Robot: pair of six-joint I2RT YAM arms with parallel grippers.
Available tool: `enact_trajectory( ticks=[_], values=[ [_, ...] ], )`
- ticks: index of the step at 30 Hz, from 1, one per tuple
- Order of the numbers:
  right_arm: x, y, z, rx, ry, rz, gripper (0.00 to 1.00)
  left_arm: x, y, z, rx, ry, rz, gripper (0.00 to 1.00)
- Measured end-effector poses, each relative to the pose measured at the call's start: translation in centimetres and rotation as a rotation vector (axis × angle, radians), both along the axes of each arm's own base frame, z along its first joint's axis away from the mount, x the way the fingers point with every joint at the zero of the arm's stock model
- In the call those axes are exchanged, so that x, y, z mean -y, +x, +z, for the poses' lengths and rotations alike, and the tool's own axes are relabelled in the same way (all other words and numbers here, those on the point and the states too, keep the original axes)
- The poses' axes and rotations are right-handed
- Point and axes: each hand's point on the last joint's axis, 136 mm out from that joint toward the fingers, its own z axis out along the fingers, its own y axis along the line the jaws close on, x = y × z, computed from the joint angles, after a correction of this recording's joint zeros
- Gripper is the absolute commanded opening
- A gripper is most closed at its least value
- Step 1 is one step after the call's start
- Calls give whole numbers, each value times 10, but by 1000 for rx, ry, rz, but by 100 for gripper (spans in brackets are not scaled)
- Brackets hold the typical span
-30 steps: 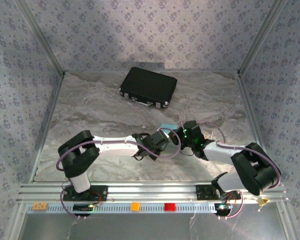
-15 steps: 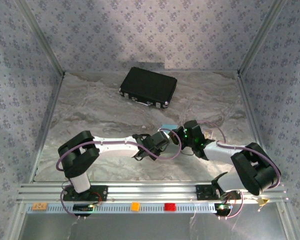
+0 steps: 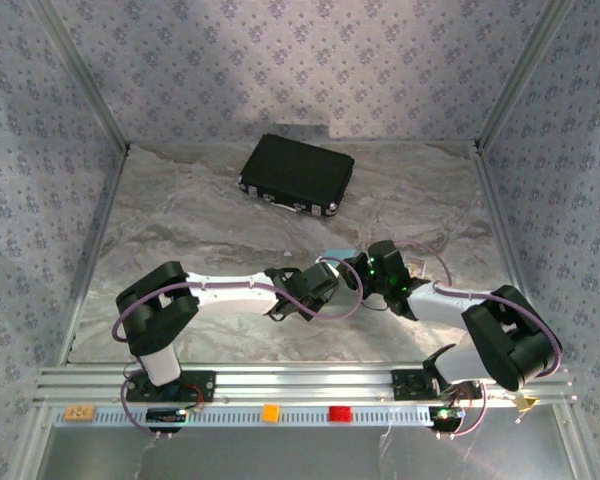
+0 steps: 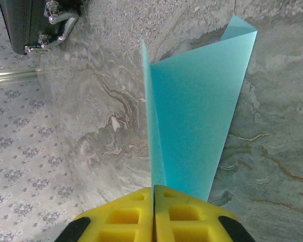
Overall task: Fold a paper plane with a square sheet of paper (pick it up from the middle)
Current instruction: Fold the wing for the fifth time at the center of the table.
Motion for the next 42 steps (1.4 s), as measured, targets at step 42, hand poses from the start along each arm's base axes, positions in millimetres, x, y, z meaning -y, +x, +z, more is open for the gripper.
enact_trajectory(
  ticks=[42],
  values=[
    [54,-36,4,26,-197,12,44,8,-1,-15,-251,-135,48,0]
  ],
)
